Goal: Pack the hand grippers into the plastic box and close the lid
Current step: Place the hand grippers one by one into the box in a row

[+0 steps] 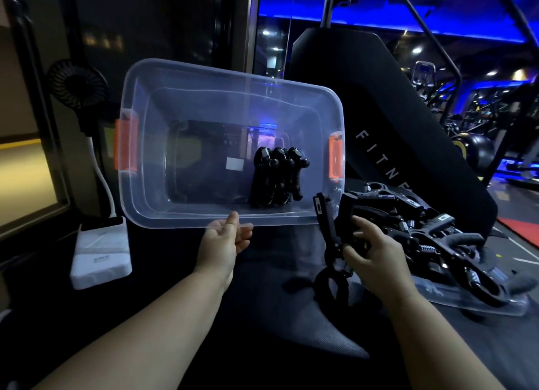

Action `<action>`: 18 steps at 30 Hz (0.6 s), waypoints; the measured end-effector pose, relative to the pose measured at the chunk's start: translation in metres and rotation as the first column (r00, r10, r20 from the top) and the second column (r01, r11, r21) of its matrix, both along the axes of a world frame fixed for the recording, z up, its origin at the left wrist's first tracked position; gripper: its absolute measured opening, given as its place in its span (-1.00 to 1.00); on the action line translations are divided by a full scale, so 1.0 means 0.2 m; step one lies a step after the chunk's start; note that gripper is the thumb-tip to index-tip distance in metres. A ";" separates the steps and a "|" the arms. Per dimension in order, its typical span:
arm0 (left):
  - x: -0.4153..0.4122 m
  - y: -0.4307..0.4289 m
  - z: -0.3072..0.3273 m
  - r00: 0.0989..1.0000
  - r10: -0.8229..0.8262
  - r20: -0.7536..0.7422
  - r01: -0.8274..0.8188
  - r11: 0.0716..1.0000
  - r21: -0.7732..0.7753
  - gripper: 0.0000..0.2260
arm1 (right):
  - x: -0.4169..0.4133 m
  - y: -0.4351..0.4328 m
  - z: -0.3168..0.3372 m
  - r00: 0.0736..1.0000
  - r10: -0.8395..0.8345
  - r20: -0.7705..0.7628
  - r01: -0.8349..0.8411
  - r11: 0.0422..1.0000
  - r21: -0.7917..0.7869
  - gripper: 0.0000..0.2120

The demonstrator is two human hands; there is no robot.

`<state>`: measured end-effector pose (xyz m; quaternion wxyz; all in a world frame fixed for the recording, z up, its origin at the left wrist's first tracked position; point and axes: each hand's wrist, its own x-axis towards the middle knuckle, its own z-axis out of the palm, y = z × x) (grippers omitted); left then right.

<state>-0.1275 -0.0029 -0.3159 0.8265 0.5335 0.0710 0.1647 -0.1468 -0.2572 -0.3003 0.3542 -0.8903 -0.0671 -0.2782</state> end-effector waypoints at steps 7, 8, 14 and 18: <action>0.02 0.00 -0.02 0.998 0.062 -0.011 -0.062 0.998 -0.013 -0.84 | -0.02 0.05 0.01 0.992 0.074 0.100 -0.073 0.997 -0.012 -0.20; 0.02 0.00 -0.02 0.997 0.070 -0.012 -0.070 0.997 -0.012 -0.85 | -0.02 0.06 0.01 0.991 0.079 0.110 -0.077 0.997 -0.021 -0.17; 0.04 0.01 -0.04 0.995 0.095 0.003 -0.095 0.995 -0.003 -0.87 | -0.01 0.08 0.00 0.986 0.110 0.125 -0.090 0.984 -0.153 -0.31; 0.04 0.02 -0.04 0.996 0.091 0.009 -0.091 0.996 -0.001 -0.86 | -0.01 0.09 0.01 0.994 0.102 0.042 -0.092 0.977 -0.194 -0.50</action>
